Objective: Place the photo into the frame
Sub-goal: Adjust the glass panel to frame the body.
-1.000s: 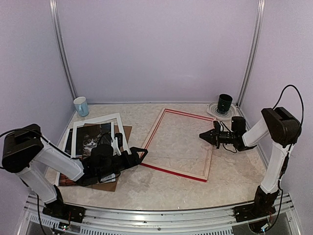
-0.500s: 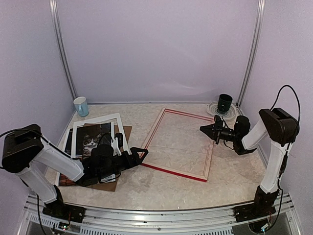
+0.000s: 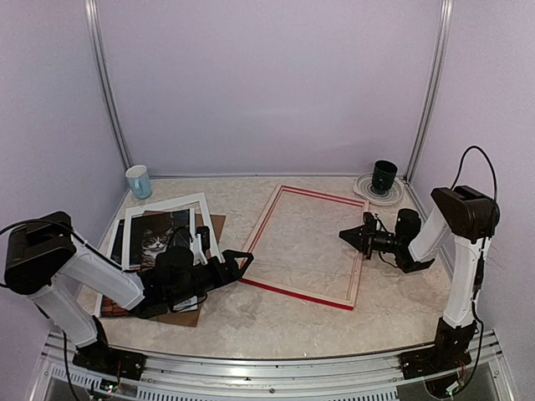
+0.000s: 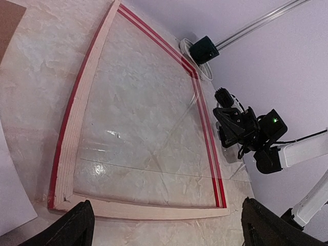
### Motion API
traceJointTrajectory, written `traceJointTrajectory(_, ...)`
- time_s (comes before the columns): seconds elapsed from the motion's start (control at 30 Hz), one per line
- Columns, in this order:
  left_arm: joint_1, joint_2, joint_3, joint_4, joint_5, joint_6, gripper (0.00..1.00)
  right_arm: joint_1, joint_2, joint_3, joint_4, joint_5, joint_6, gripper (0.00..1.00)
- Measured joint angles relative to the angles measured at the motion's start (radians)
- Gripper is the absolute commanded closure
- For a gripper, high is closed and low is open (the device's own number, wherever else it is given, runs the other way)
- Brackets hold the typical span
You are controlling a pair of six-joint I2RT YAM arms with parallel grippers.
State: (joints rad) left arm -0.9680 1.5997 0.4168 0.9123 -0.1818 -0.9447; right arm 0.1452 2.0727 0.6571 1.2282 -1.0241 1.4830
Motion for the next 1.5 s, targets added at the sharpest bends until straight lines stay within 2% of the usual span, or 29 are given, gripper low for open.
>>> traceJointTrajectory(0.57, 0.000, 0.000, 0.000, 0.000, -0.007, -0.001, 0.01, 0.021, 0.015, 0.000, -0.078, 0.031, -0.105, 1.00)
traceJointTrajectory(0.8, -0.001, 0.005, 0.000, 0.000, -0.007, -0.002, 0.01, 0.025, 0.015, -0.003, -0.050, 0.033, -0.083, 1.00)
traceJointTrajectory(1.5, -0.004, 0.061, 0.000, 0.016, -0.001, -0.022, 0.01, 0.055, -0.056, -0.004, -0.262, 0.054, -0.234, 1.00)
